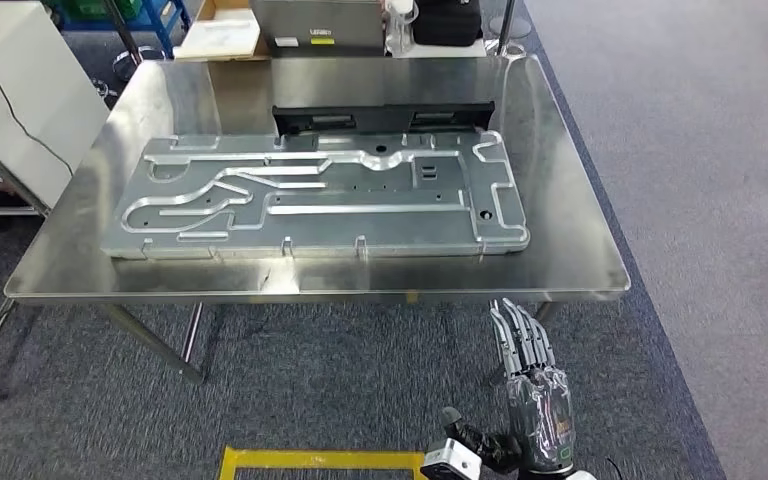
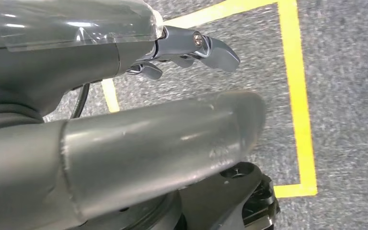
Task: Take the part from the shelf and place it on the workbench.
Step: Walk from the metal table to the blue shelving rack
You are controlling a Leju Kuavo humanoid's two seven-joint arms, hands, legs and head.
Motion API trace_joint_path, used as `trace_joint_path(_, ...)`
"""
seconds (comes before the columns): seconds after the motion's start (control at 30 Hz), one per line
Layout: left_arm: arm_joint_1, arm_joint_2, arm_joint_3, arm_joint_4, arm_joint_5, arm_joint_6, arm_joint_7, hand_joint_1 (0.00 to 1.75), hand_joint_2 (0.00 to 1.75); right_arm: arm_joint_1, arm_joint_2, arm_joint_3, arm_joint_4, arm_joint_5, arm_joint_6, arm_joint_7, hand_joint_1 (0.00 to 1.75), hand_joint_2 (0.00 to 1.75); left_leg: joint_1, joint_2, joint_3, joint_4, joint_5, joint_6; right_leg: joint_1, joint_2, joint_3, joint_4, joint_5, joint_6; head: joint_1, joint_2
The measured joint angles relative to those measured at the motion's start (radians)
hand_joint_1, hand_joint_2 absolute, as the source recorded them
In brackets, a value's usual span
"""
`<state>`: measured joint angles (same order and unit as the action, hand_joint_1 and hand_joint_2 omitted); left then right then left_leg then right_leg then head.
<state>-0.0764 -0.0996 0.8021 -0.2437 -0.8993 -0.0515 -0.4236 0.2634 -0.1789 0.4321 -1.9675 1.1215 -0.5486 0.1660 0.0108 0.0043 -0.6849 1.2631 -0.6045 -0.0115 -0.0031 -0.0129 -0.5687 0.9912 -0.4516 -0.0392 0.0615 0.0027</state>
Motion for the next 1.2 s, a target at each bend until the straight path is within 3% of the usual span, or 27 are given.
trace_joint_path(0.07,-0.001,0.0,0.004,-0.003,0.006,0.001,-0.001,0.0,0.0,0.024,0.006,-0.01,-0.016,-0.021,-0.003,-0.007,0.0,0.0,0.0,0.0,0.035,0.027,0.047,-0.002,0.0,0.0,-0.044,0.012,0.025,0.005,0.0,0.0)
trace_joint_path(0.1,-0.001,0.001,0.008,-0.005,0.011,0.001,-0.002,0.0,0.0,0.038,0.012,-0.018,-0.024,-0.054,-0.01,-0.018,0.0,0.0,0.0,0.0,0.078,-0.007,0.077,-0.001,0.0,0.0,-0.065,0.02,0.036,0.008,0.0,0.0)
trace_joint_path(0.13,-0.002,0.001,0.013,-0.008,0.019,0.003,-0.004,0.0,0.0,0.058,0.019,-0.028,-0.032,-0.11,-0.023,-0.037,0.0,0.0,0.0,-0.001,0.141,-0.077,0.082,0.001,0.0,-0.001,-0.081,0.028,0.045,0.013,0.0,0.0)
trace_joint_path(0.2,-0.002,0.002,0.027,-0.015,0.036,0.007,-0.01,0.0,0.0,0.111,0.038,-0.059,-0.044,-0.281,-0.057,-0.104,0.0,0.0,-0.005,-0.004,0.253,-0.232,0.047,0.014,0.003,-0.005,-0.098,0.04,0.063,0.023,0.0,0.0)
trace_joint_path(0.23,0.0,0.002,0.036,-0.018,0.044,0.009,-0.014,0.0,0.0,0.142,0.05,-0.078,-0.046,-0.381,-0.067,-0.148,0.0,0.0,-0.008,-0.006,0.283,-0.28,0.027,0.022,0.004,-0.007,-0.1,0.039,0.073,0.029,0.0,0.0)
trace_joint_path(0.3,0.009,0.001,0.056,-0.02,0.057,0.014,-0.022,0.0,0.0,0.204,0.087,-0.134,-0.034,-0.578,-0.036,-0.254,0.0,0.0,-0.01,-0.003,0.28,-0.298,0.037,0.041,0.001,-0.008,-0.099,0.032,0.091,0.041,0.0,0.0)
trace_joint_path(0.33,0.014,0.001,0.066,-0.02,0.06,0.015,-0.026,0.0,0.0,0.231,0.122,-0.178,-0.015,-0.659,0.018,-0.316,0.0,0.0,-0.008,0.0,0.271,-0.299,0.05,0.05,-0.001,-0.004,-0.103,0.036,0.079,0.047,0.0,0.0)
trace_joint_path(0.37,0.019,0.001,0.077,-0.021,0.062,0.015,-0.03,0.0,0.0,0.253,0.167,-0.239,0.017,-0.721,0.094,-0.383,0.0,0.0,-0.006,0.004,0.259,-0.302,0.064,0.059,-0.003,0.0,-0.111,0.056,0.044,0.053,0.001,0.0)
trace_joint_path(0.4,0.024,0.001,0.087,-0.021,0.063,0.016,-0.034,0.0,0.0,0.268,0.219,-0.311,0.054,-0.76,0.173,-0.444,0.0,0.0,-0.005,0.008,0.243,-0.303,0.08,0.066,-0.006,0.005,-0.121,0.095,-0.011,0.058,0.001,0.0)
trace_joint_path(0.47,0.03,0.001,0.104,-0.022,0.062,0.016,-0.039,0.0,0.0,0.28,0.312,-0.461,0.133,-0.811,0.272,-0.509,0.0,0.0,-0.007,0.012,0.207,-0.302,0.107,0.073,-0.01,0.008,-0.139,0.211,-0.12,0.067,0.001,0.0)
trace_joint_path(0.5,0.031,0.001,0.112,-0.022,0.062,0.016,-0.041,0.0,0.0,0.281,0.345,-0.521,0.17,-0.84,0.274,-0.504,0.0,0.0,-0.008,0.013,0.188,-0.299,0.121,0.073,-0.012,0.008,-0.141,0.267,-0.139,0.071,0.001,0.0)
trace_joint_path(0.53,0.033,0.0,0.119,-0.022,0.062,0.016,-0.043,0.0,0.0,0.282,0.373,-0.573,0.211,-0.878,0.252,-0.48,0.0,0.0,-0.008,0.013,0.168,-0.295,0.133,0.071,-0.013,0.008,-0.132,0.304,-0.13,0.072,0.001,0.0)
trace_joint_path(0.57,0.036,0.0,0.126,-0.023,0.062,0.016,-0.044,0.0,0.0,0.282,0.397,-0.613,0.255,-0.919,0.217,-0.444,0.0,0.0,-0.009,0.013,0.148,-0.288,0.144,0.069,-0.013,0.008,-0.11,0.313,-0.101,0.071,0.001,0.0)
trace_joint_path(0.63,0.04,-0.003,0.141,-0.024,0.062,0.017,-0.046,0.0,0.0,0.283,0.434,-0.656,0.346,-0.989,0.125,-0.352,0.0,0.0,-0.009,0.012,0.113,-0.271,0.162,0.061,-0.011,0.008,-0.015,0.233,-0.055,0.063,0.001,0.0)
trace_joint_path(0.7,0.044,-0.008,0.156,-0.028,0.062,0.019,-0.047,0.0,0.0,0.284,0.463,-0.664,0.426,-1.026,0.05,-0.263,0.0,0.0,-0.012,0.013,0.09,-0.256,0.176,0.049,-0.006,0.009,0.102,0.08,-0.084,0.049,0.0,0.0)
trace_joint_path(0.73,0.046,-0.01,0.164,-0.03,0.062,0.02,-0.047,0.0,0.0,0.284,0.475,-0.664,0.465,-1.033,0.029,-0.229,0.0,0.0,-0.012,0.014,0.083,-0.252,0.185,0.043,-0.003,0.009,0.136,0.025,-0.106,0.043,0.0,0.0)
trace_joint_path(0.8,0.05,-0.011,0.181,-0.034,0.062,0.021,-0.048,0.0,0.0,0.281,0.495,-0.664,0.542,-1.044,0.01,-0.182,0.0,0.0,-0.012,0.017,0.071,-0.249,0.203,0.029,0.0,0.009,0.142,-0.013,-0.114,0.029,0.0,0.0)
trace_joint_path(0.83,0.053,-0.011,0.189,-0.037,0.062,0.022,-0.048,0.0,0.0,0.281,0.502,-0.665,0.575,-1.047,0.004,-0.167,0.0,0.0,-0.01,0.016,0.064,-0.244,0.197,0.023,-0.001,0.007,0.131,-0.014,-0.104,0.021,0.0,0.0)
trace_joint_path(0.87,0.057,-0.012,0.195,-0.038,0.062,0.023,-0.048,0.0,0.0,0.281,0.507,-0.665,0.601,-1.049,0.0,-0.156,0.0,0.0,-0.008,0.013,0.056,-0.227,0.17,0.018,-0.002,0.005,0.119,-0.016,-0.091,0.011,0.0,0.0)
trace_joint_path(0.9,0.061,-0.013,0.2,-0.04,0.062,0.024,-0.048,0.0,0.0,0.281,0.511,-0.665,0.621,-1.05,-0.003,-0.149,0.0,0.0,-0.006,0.01,0.047,-0.198,0.129,0.014,-0.004,0.003,0.106,-0.018,-0.079,0.004,0.0,0.0)
trace_joint_path(0.97,0.066,-0.014,0.209,-0.044,0.062,0.024,-0.048,0.0,0.0,0.281,0.518,-0.665,0.649,-1.051,-0.009,-0.14,0.0,0.0,-0.003,0.005,0.025,-0.085,0.017,0.008,0.0,0.001,0.071,-0.016,-0.051,-0.004,0.0,0.0)
trace_joint_path(1.0,0.067,-0.015,0.213,-0.046,0.062,0.025,-0.048,0.0,0.0,0.281,0.52,-0.665,0.658,-1.051,-0.01,-0.137,0.0,0.0,-0.002,0.005,0.02,-0.026,-0.014,0.005,0.003,0.001,0.051,-0.013,-0.038,-0.004,0.0,0.0)
trace_joint_path(1.03,0.068,-0.015,0.216,-0.049,0.062,0.025,-0.048,0.0,0.0,0.28,0.522,-0.665,0.667,-1.051,-0.011,-0.134,0.0,0.0,-0.002,0.004,0.024,0.021,-0.021,0.003,0.005,0.0,0.029,-0.008,-0.023,-0.004,0.0,0.0)
trace_joint_path(1.1,0.068,-0.015,0.221,-0.054,0.062,0.025,-0.048,0.0,0.0,0.279,0.525,-0.665,0.681,-1.052,-0.01,-0.12,0.0,0.0,-0.002,0.004,0.078,0.015,0.036,0.005,0.007,-0.002,-0.016,0.008,0.0,-0.001,0.0,0.0)
trace_joint_path(1.13,0.067,-0.015,0.223,-0.058,0.062,0.025,-0.048,0.0,0.0,0.276,0.526,-0.665,0.688,-1.052,-0.007,-0.107,0.0,0.0,-0.002,0.004,0.13,-0.038,0.061,0.009,0.008,-0.002,-0.036,0.018,0.01,0.002,0.0,0.0)
trace_joint_path(1.17,0.065,-0.015,0.226,-0.061,0.061,0.025,-0.048,0.0,0.0,0.273,0.527,-0.665,0.694,-1.054,-0.001,-0.091,0.0,0.0,-0.003,0.003,0.195,-0.119,0.065,0.014,0.009,-0.001,-0.053,0.028,0.019,0.005,0.0,0.0)
trace_joint_path(1.2,0.061,-0.015,0.231,-0.064,0.06,0.025,-0.048,0.0,0.0,0.27,0.528,-0.665,0.702,-1.057,0.007,-0.077,0.0,0.0,-0.005,0.003,0.253,-0.202,0.049,0.021,0.011,-0.002,-0.066,0.036,0.028,0.009,0.0,0.0)
